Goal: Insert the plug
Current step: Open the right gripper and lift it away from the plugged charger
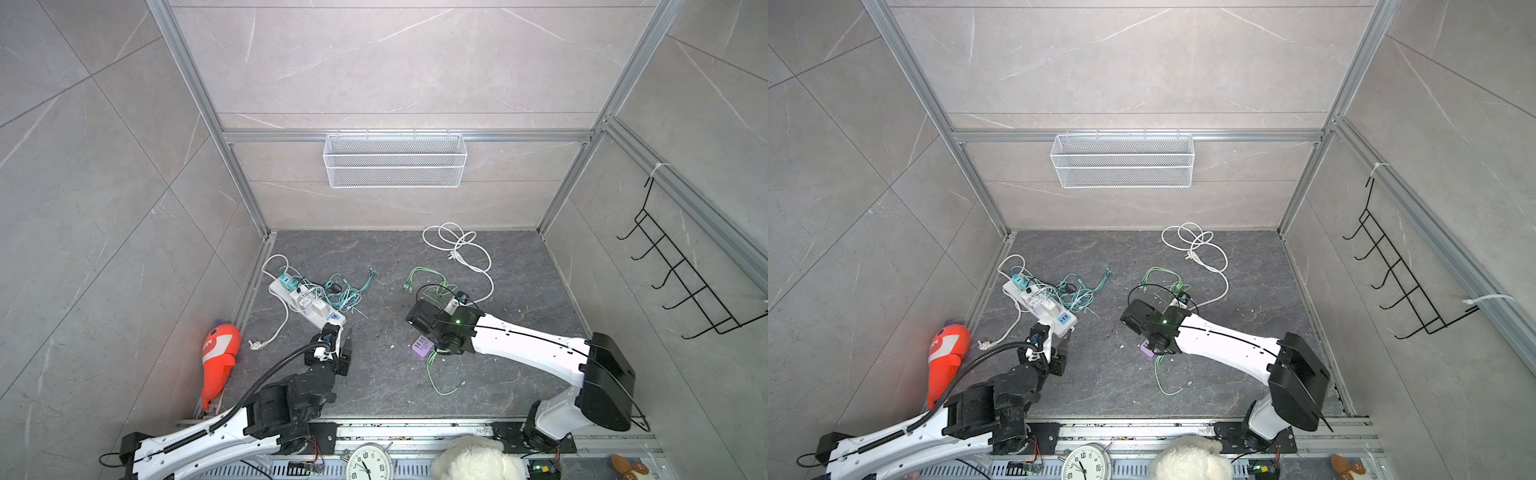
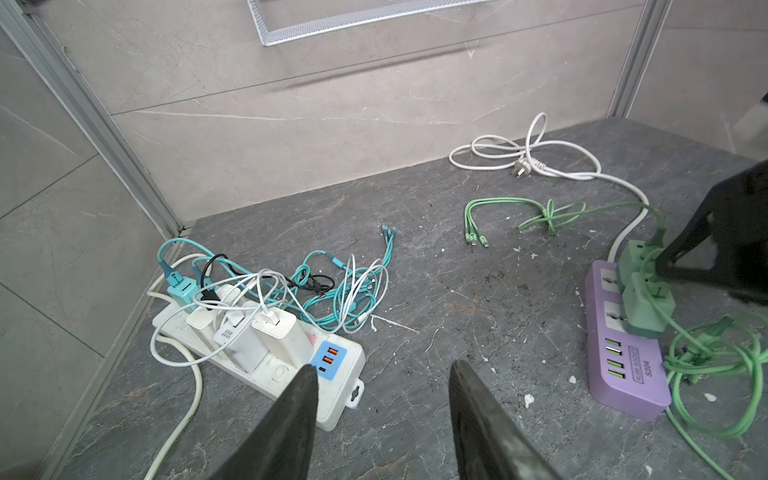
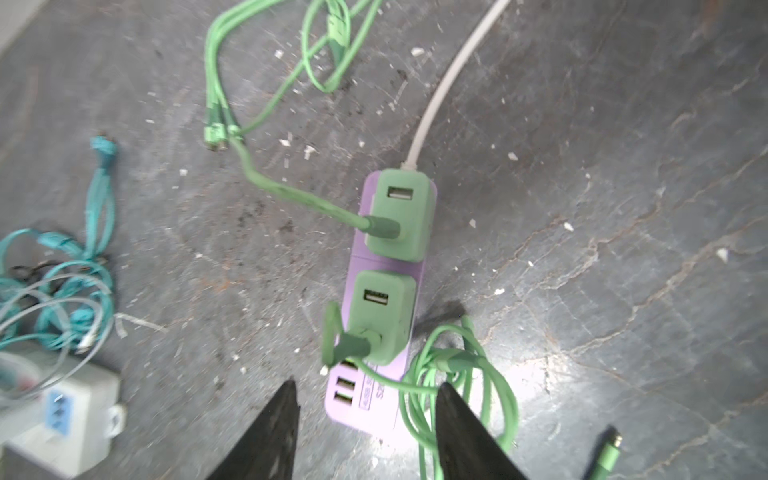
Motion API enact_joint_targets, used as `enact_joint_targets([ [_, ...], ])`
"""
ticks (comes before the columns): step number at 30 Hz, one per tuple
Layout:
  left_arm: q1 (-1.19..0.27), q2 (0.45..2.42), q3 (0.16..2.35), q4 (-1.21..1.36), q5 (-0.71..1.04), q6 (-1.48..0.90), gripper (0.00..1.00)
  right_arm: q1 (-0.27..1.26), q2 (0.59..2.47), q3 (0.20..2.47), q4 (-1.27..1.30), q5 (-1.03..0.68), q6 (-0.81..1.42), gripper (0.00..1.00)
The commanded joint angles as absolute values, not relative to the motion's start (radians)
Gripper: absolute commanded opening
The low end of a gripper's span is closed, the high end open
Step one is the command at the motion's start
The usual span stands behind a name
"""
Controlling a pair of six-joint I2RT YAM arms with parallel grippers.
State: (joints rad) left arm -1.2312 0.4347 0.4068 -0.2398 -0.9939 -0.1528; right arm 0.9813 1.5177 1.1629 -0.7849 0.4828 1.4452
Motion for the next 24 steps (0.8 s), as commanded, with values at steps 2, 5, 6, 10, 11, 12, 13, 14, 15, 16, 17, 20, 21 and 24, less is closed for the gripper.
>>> enact_joint_targets([
  [2, -1.235, 0.513, 0.452, -0.152, -1.008, -0.142, 0.55, 0.969, 1.414, 1.155, -0.883, 0.536, 1.377, 0.55],
  [5, -1.236, 0.568, 0.466, -0.123, -0.999, -0.141, 0.56, 0.932, 1.339, 1.102, -0.891, 0.536, 1.365, 0.55],
  [6, -1.236, 0.583, 0.471, -0.114, -0.994, -0.138, 0.56, 0.914, 1.308, 1.071, -0.876, 0.529, 1.358, 0.55],
  [10, -1.226, 0.639, 0.483, -0.089, -0.982, -0.144, 0.60, 0.827, 1.218, 0.987, -0.853, 0.482, 1.302, 0.55],
  [11, -1.223, 0.649, 0.482, -0.080, -0.982, -0.142, 0.61, 0.799, 1.206, 0.977, -0.849, 0.463, 1.264, 0.55],
  [12, -1.218, 0.655, 0.484, -0.080, -0.983, -0.143, 0.62, 0.775, 1.195, 0.972, -0.844, 0.448, 1.223, 0.55],
  [13, -1.208, 0.661, 0.487, -0.078, -0.981, -0.139, 0.62, 0.750, 1.180, 0.965, -0.832, 0.446, 1.168, 0.55],
  [14, -1.193, 0.665, 0.492, -0.078, -0.976, -0.130, 0.62, 0.727, 1.163, 0.958, -0.816, 0.449, 1.109, 0.55],
  [15, -1.176, 0.668, 0.495, -0.078, -0.970, -0.124, 0.62, 0.705, 1.147, 0.948, -0.795, 0.451, 1.052, 0.55],
  [16, -1.149, 0.670, 0.500, -0.078, -0.958, -0.119, 0.63, 0.680, 1.128, 0.939, -0.767, 0.447, 0.981, 0.55],
  [17, -1.112, 0.673, 0.503, -0.079, -0.936, -0.116, 0.63, 0.651, 1.111, 0.925, -0.733, 0.444, 0.916, 0.55],
  [20, -0.968, 0.682, 0.514, -0.074, -0.804, -0.118, 0.63, 0.579, 1.089, 0.896, -0.631, 0.424, 0.743, 0.58],
  [21, -0.912, 0.692, 0.518, -0.068, -0.751, -0.121, 0.63, 0.548, 1.096, 0.897, -0.612, 0.422, 0.695, 0.58],
  [24, -0.763, 0.738, 0.532, -0.040, -0.613, -0.109, 0.64, 0.484, 1.131, 0.908, -0.563, 0.421, 0.558, 0.58],
])
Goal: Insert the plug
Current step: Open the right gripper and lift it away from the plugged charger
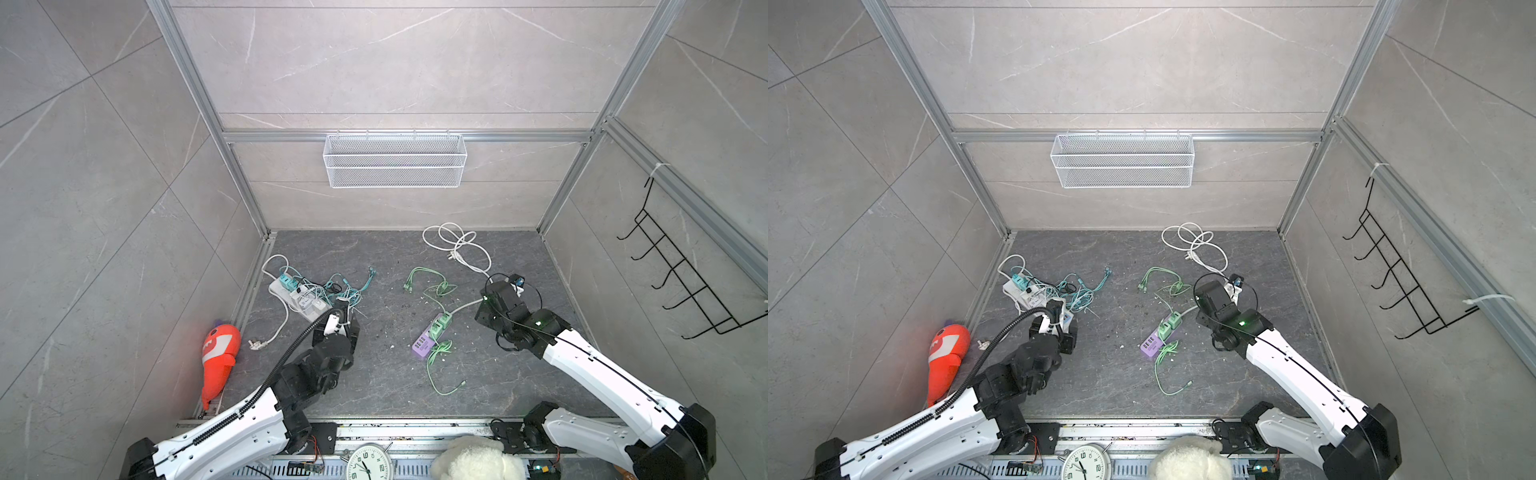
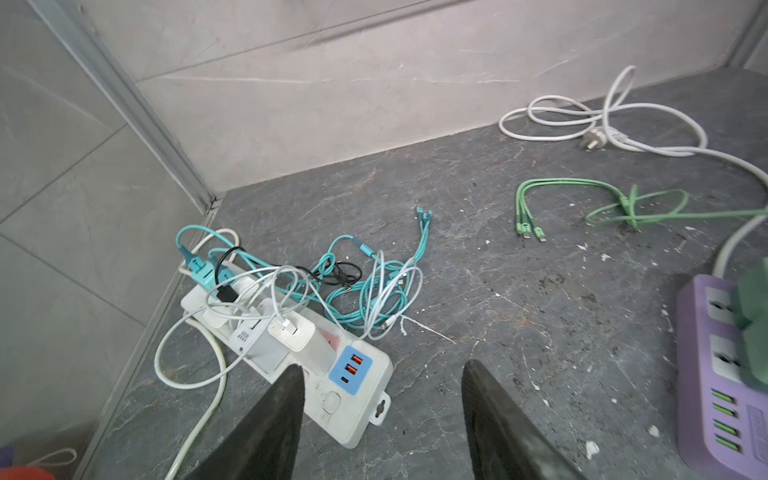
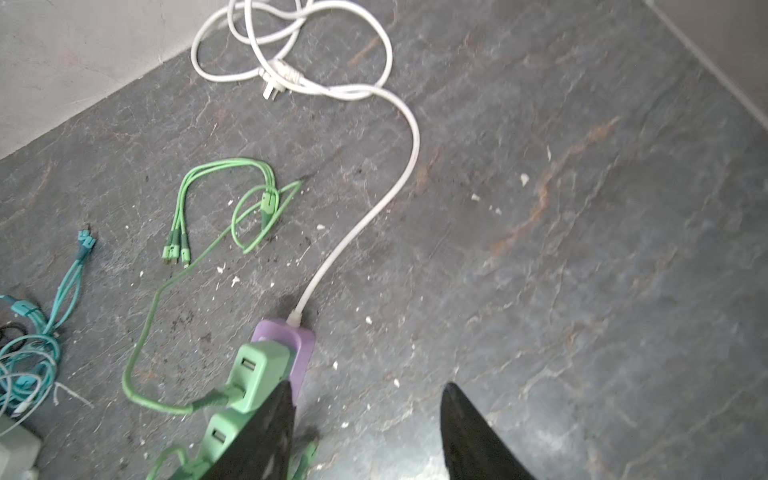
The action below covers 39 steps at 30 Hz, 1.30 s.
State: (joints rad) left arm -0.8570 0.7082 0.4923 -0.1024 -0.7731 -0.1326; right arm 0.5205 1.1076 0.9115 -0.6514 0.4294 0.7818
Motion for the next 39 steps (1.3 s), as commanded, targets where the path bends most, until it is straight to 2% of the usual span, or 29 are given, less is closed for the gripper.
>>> enact_joint_targets([
  [1, -0.728, 0.763, 0.535, -0.028, -0.585, -0.097, 0.65, 0.474, 1.140, 0.906, -0.533, 0.413, 0.502, 0.58],
  [5, -0.570, 0.884, 0.550, 0.023, -0.537, -0.041, 0.74, 0.451, 1.136, 0.839, -0.353, 0.452, 0.336, 0.61],
  [12, -0.282, 1.059, 0.508, 0.237, -0.317, -0.017, 0.75, 0.410, 1.039, 0.608, 0.089, 0.475, 0.155, 0.68],
  [18, -0.095, 1.208, 0.474, 0.399, -0.212, 0.020, 0.81, 0.402, 0.952, 0.417, 0.372, 0.504, 0.081, 0.86],
  [20, -0.059, 1.219, 0.428, 0.485, -0.214, 0.009, 0.84, 0.401, 0.945, 0.382, 0.399, 0.529, 0.060, 0.91],
  [25, -0.009, 1.267, 0.338, 0.686, -0.148, 0.015, 0.87, 0.393, 0.985, 0.302, 0.523, 0.564, 0.045, 0.93],
  [31, -0.008, 1.415, 0.275, 0.938, -0.166, 0.015, 0.87, 0.384, 1.087, 0.216, 0.760, 0.538, 0.006, 0.95],
  [35, -0.008, 1.498, 0.315, 0.941, -0.192, 0.015, 0.87, 0.372, 1.154, 0.214, 0.805, 0.476, -0.017, 0.96],
  [39, -0.009, 1.502, 0.321, 0.925, -0.256, -0.013, 0.88, 0.335, 1.244, 0.217, 0.889, 0.483, -0.041, 0.97],
])
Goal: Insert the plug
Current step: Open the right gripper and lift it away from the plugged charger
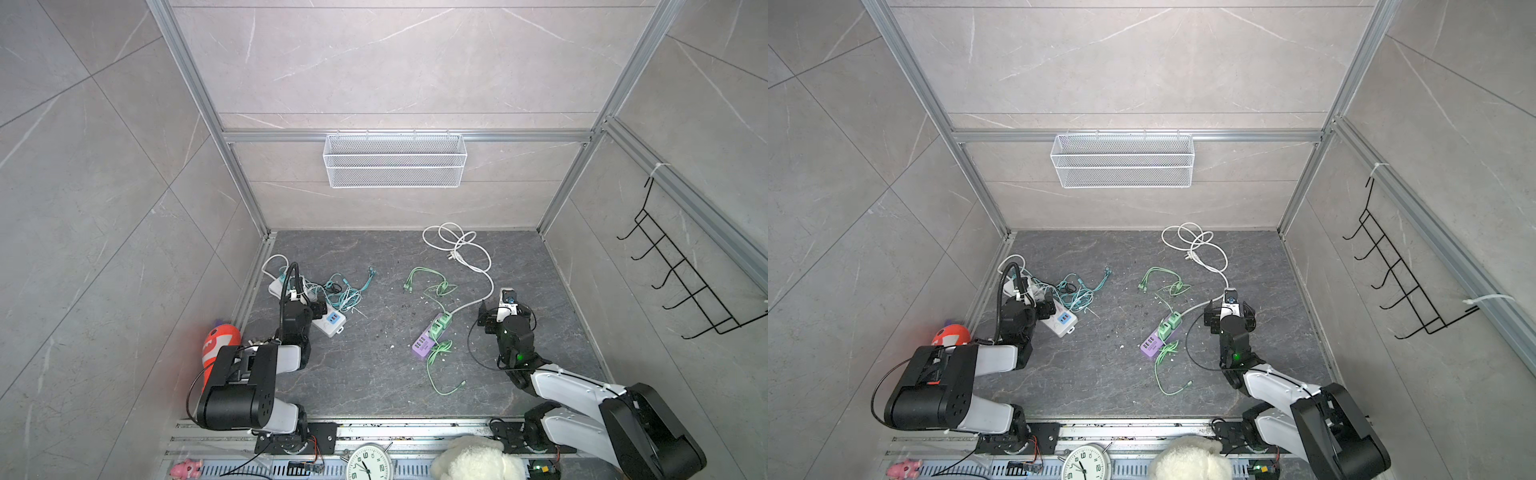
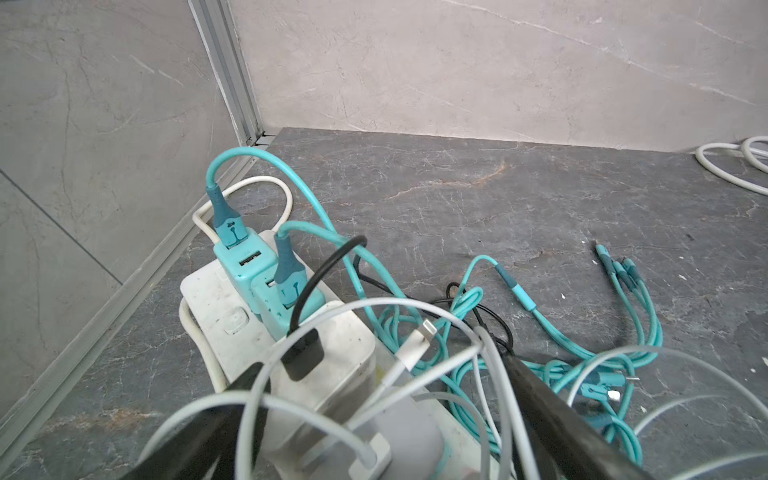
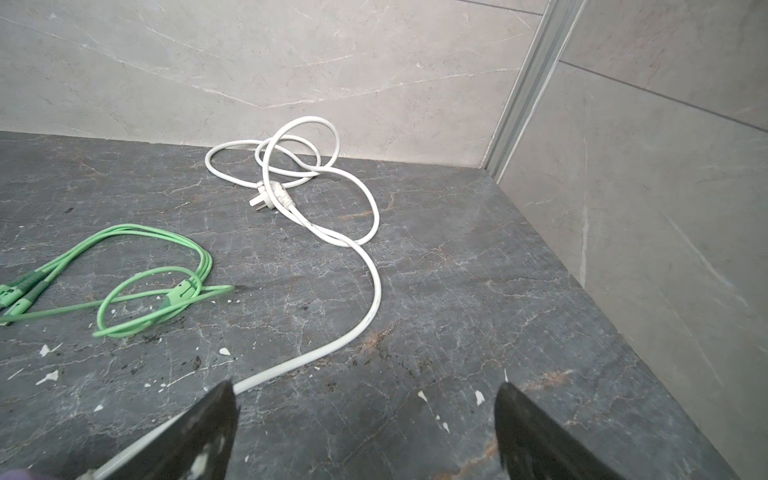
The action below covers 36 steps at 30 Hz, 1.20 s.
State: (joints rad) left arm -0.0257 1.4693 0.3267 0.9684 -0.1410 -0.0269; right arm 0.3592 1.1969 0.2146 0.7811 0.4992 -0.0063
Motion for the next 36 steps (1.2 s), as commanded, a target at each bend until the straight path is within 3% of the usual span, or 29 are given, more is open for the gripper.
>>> enact_joint_targets([
  [1, -0.009, 1.503, 0.330, 0.911, -0.268, -0.016, 0.89, 0.317, 1.272, 0.226, 0.908, 0.477, -0.042, 0.97],
  [3, -0.009, 1.503, 0.336, 0.898, -0.266, -0.020, 0.91, 0.302, 1.286, 0.241, 0.892, 0.464, -0.037, 0.97],
  [4, -0.009, 1.503, 0.336, 0.898, -0.268, -0.020, 1.00, 0.282, 1.293, 0.249, 0.884, 0.443, -0.030, 0.97],
  [9, -0.009, 1.502, 0.332, 0.905, -0.267, -0.015, 1.00, 0.256, 1.459, 0.263, 1.037, 0.312, -0.087, 0.96],
  [12, -0.018, 1.501, 0.314, 0.937, -0.253, 0.000, 1.00, 0.178, 1.455, 0.306, 0.905, 0.233, -0.008, 0.99],
  [14, -0.024, 1.500, 0.305, 0.956, -0.253, 0.007, 1.00, 0.165, 1.556, 0.294, 1.085, 0.269, -0.018, 0.99],
  [16, -0.032, 1.500, 0.284, 0.995, -0.246, 0.021, 1.00, 0.170, 1.499, 0.347, 0.866, 0.271, 0.010, 0.99],
  [19, -0.046, 1.500, 0.245, 1.070, -0.229, 0.044, 1.00, 0.163, 1.524, 0.334, 0.940, 0.284, 0.008, 0.99],
  [24, -0.048, 1.502, 0.247, 1.064, -0.231, 0.044, 1.00, 0.163, 1.513, 0.283, 1.024, 0.111, -0.064, 0.99],
  [28, -0.048, 1.501, 0.256, 1.046, -0.234, 0.041, 1.00, 0.163, 1.519, 0.308, 0.985, 0.205, -0.031, 0.99],
  [36, -0.058, 1.503, 0.209, 1.139, -0.204, 0.071, 1.00, 0.164, 1.516, 0.331, 0.934, 0.227, -0.020, 0.99],
])
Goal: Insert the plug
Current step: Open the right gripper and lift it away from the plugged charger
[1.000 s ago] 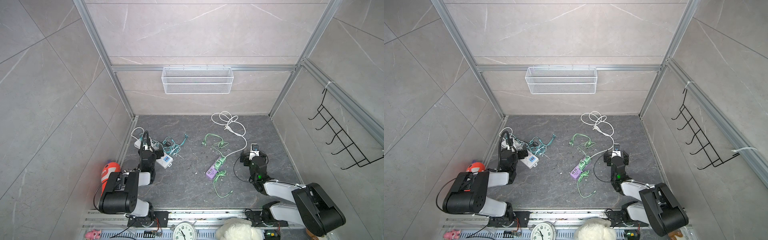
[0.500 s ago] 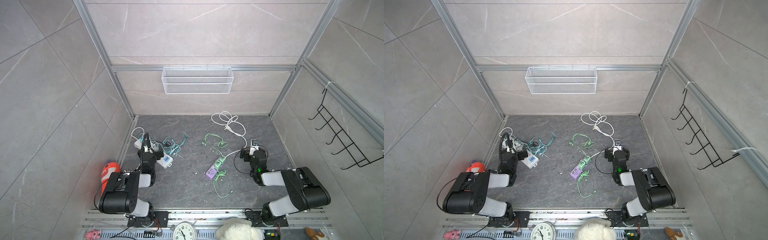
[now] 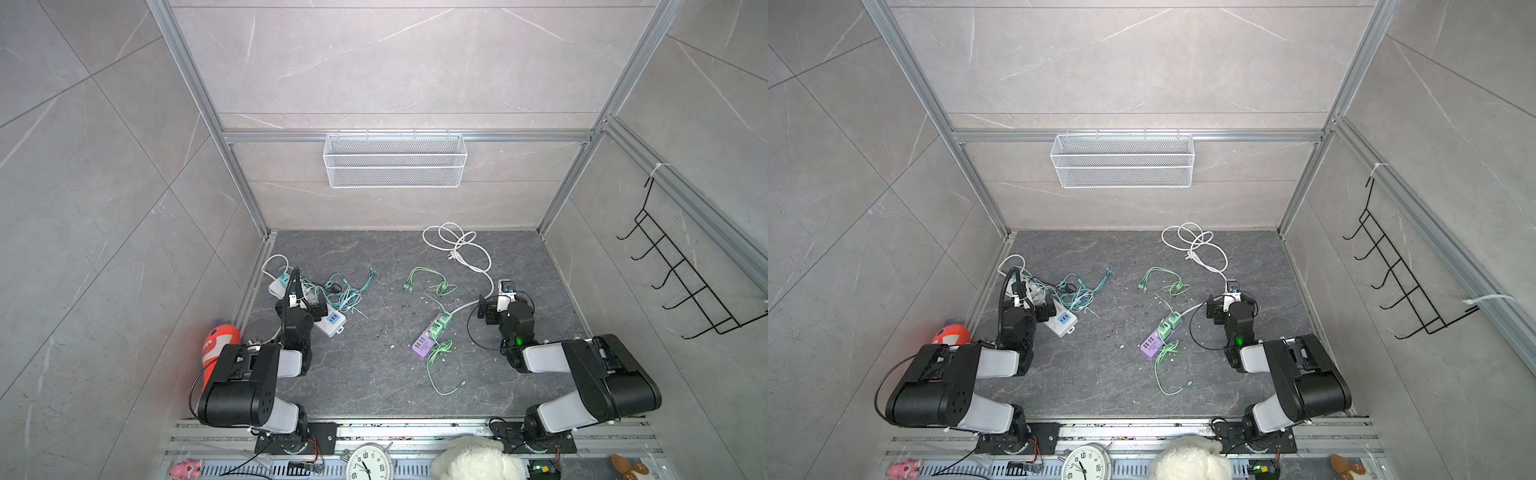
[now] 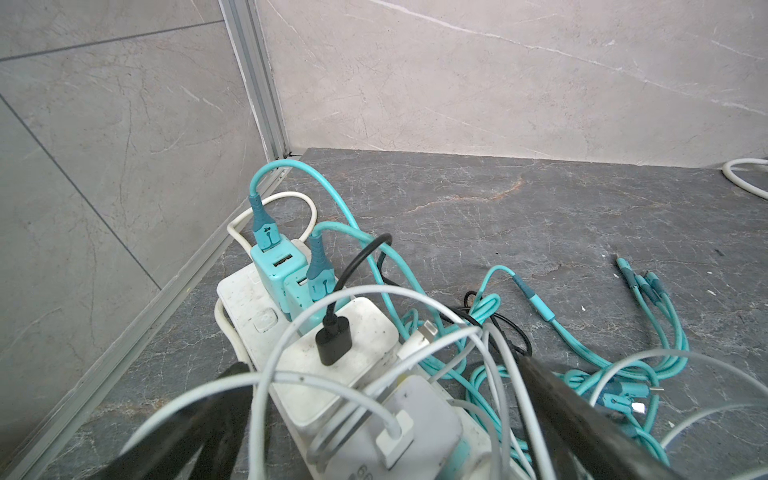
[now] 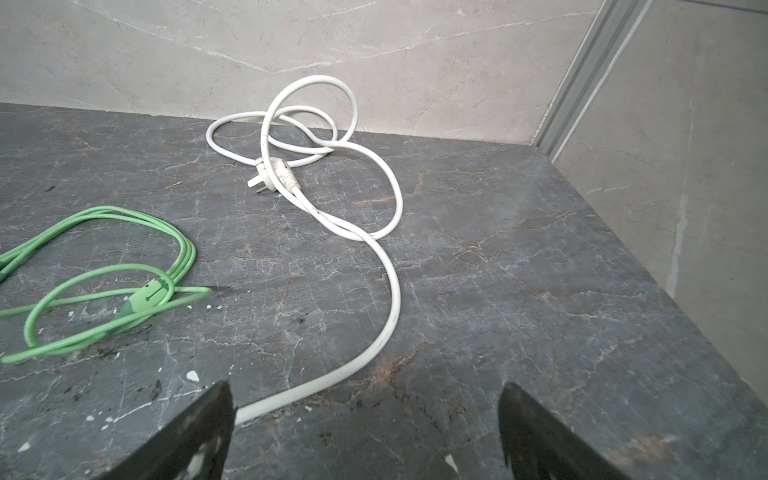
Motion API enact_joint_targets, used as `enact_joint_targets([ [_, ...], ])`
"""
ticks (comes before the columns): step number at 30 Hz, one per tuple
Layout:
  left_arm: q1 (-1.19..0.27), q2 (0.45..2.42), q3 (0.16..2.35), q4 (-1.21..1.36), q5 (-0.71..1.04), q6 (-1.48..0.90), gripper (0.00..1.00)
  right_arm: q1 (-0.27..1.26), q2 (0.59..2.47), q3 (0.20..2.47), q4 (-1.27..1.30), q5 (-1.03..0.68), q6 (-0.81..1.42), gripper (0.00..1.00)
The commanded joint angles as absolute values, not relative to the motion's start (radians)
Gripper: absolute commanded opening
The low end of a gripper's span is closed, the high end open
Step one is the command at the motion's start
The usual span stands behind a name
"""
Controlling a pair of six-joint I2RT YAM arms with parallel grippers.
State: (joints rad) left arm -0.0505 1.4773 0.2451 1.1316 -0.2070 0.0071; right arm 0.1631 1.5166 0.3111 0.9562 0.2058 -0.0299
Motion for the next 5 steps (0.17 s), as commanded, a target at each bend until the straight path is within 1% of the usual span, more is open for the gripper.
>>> enact_joint_targets([
  [1, -0.061, 1.504, 0.203, 1.152, -0.196, 0.076, 1.00, 0.163, 1.518, 0.336, 0.929, 0.229, -0.018, 0.99],
  [5, -0.063, 1.499, 0.215, 1.122, -0.187, 0.077, 1.00, 0.164, 1.522, 0.342, 0.919, 0.226, -0.015, 0.99],
])
